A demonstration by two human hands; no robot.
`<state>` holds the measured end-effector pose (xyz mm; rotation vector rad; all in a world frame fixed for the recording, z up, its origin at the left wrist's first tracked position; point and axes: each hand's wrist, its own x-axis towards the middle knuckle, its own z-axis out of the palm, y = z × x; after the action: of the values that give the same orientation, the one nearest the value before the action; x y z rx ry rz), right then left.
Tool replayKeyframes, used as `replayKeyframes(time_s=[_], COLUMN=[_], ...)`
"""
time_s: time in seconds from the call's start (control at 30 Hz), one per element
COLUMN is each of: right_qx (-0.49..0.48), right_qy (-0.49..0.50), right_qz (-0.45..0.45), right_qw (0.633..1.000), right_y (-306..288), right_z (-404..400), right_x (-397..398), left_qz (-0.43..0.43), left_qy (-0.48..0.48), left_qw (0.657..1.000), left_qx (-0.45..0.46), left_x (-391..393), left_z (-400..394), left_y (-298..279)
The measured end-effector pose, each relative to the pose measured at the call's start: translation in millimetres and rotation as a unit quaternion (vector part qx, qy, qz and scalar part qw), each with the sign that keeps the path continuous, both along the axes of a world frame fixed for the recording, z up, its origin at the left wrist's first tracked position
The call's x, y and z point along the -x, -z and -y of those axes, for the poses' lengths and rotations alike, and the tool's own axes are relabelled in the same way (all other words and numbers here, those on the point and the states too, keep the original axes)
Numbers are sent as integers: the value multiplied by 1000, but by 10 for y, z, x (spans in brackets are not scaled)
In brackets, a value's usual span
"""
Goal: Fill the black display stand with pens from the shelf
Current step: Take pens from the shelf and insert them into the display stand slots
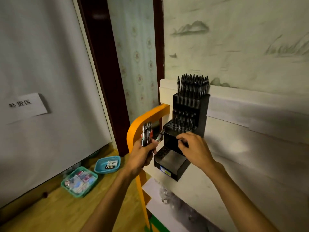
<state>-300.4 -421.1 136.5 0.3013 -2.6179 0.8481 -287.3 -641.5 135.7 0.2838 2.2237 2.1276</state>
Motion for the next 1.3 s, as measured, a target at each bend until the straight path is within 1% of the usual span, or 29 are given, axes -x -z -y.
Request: replayKeyframes(time_s=[0.13,0.23,0.4,0.5,0.6,0.67,0.73,0.9,0.97,1.1,1.2,1.3], right_qx=[-13,-5,-17,-5,2,36,78,243,319,456,508,519], right_qy=[19,46,105,139,168,183,192,186,175,165,153,170], right_qz=[14,22,29,27,-2,-28,-31,-30,-31,-24,-28,-58], right_qw=[1000,999,994,990,986,982,978,952,931,874,847,836], right_y=[-1,10,27,4,-37,-95,-154,-279,-303,-272,-239,-240], right_z=[74,71,190,274,366,427,503,656,694,727,733,735], right_x=[222,374,585,689,809,877,963,1103,1123,1142,1169,1219], left_qz=[-13,-14,-40,-42,-32,-27,-14,2,-22,-96,-98,-94], left_qy=[10,18,73,100,138,156,170,194,195,224,217,206], left_qw=[1000,1000,997,994,990,987,984,980,980,969,970,973], left_qx=[15,-3,-3,-4,-19,-37,-52,-38,-29,-46,-39,-36], left_x=[456,774,1288,1551,1780,1877,1970,2106,2128,2168,2212,2301], left_z=[46,27,22,14,32,35,39,-1,-26,-95,-149,-176], left_y=[-14,-10,-17,-31,-36,-34,-25,15,24,35,64,153])
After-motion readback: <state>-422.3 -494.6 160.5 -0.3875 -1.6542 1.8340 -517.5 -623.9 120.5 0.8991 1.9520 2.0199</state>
